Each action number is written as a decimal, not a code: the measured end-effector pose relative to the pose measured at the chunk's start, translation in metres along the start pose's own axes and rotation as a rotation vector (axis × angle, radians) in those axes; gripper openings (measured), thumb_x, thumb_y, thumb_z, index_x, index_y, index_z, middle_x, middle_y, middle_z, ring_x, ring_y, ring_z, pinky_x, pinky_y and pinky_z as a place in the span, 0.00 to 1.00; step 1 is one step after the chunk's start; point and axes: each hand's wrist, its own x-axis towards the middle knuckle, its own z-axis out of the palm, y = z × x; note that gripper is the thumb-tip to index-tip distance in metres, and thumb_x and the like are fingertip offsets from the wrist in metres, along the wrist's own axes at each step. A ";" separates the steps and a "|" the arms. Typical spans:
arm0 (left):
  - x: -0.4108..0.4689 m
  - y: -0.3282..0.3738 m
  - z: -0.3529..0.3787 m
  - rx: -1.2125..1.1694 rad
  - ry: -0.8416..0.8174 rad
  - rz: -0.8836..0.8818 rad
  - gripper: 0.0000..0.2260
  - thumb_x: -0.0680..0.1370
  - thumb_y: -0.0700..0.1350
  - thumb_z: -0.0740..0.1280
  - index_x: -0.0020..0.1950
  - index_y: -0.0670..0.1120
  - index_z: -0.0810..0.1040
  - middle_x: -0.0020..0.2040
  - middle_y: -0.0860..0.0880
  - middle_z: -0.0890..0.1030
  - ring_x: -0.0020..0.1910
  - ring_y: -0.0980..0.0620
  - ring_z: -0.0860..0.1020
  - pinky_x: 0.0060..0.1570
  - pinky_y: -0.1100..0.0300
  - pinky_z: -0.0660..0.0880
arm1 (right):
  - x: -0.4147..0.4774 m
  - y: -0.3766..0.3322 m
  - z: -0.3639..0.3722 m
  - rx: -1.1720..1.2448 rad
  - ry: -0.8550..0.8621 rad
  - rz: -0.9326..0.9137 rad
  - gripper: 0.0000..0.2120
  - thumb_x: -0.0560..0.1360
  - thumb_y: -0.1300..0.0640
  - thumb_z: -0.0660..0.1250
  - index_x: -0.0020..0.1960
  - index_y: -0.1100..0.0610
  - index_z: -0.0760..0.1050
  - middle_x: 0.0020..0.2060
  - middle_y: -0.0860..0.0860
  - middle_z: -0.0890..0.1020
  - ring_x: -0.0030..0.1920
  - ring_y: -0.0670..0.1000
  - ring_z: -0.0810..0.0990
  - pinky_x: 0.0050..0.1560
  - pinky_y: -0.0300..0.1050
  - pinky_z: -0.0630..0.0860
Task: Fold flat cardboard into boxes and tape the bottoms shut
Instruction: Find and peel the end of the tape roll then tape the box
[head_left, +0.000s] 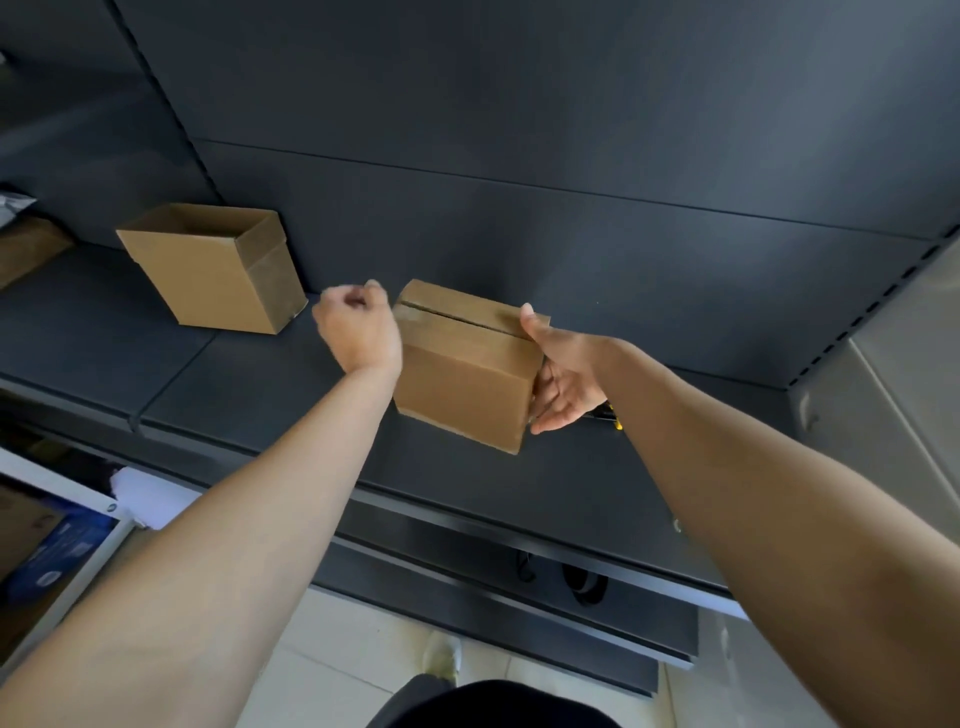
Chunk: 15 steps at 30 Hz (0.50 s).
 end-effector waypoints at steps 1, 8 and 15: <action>-0.008 0.007 0.003 0.022 -0.039 0.102 0.06 0.78 0.44 0.63 0.51 0.42 0.75 0.56 0.45 0.76 0.48 0.52 0.76 0.44 0.71 0.69 | -0.001 0.001 0.003 -0.002 -0.032 0.002 0.58 0.64 0.20 0.51 0.71 0.70 0.61 0.63 0.68 0.74 0.53 0.66 0.80 0.50 0.54 0.80; -0.083 -0.008 -0.001 0.090 -0.246 0.290 0.15 0.78 0.46 0.64 0.32 0.49 0.67 0.26 0.55 0.68 0.26 0.60 0.68 0.28 0.70 0.64 | 0.008 0.011 -0.009 -0.172 0.168 -0.095 0.47 0.71 0.24 0.48 0.52 0.67 0.79 0.45 0.60 0.85 0.41 0.54 0.86 0.29 0.39 0.79; -0.117 -0.063 -0.022 0.133 -0.189 0.040 0.21 0.77 0.55 0.65 0.31 0.44 0.64 0.28 0.53 0.67 0.27 0.56 0.65 0.28 0.65 0.63 | 0.052 0.060 -0.051 -0.929 0.687 -0.139 0.19 0.76 0.64 0.58 0.66 0.62 0.68 0.62 0.62 0.74 0.65 0.63 0.69 0.61 0.51 0.67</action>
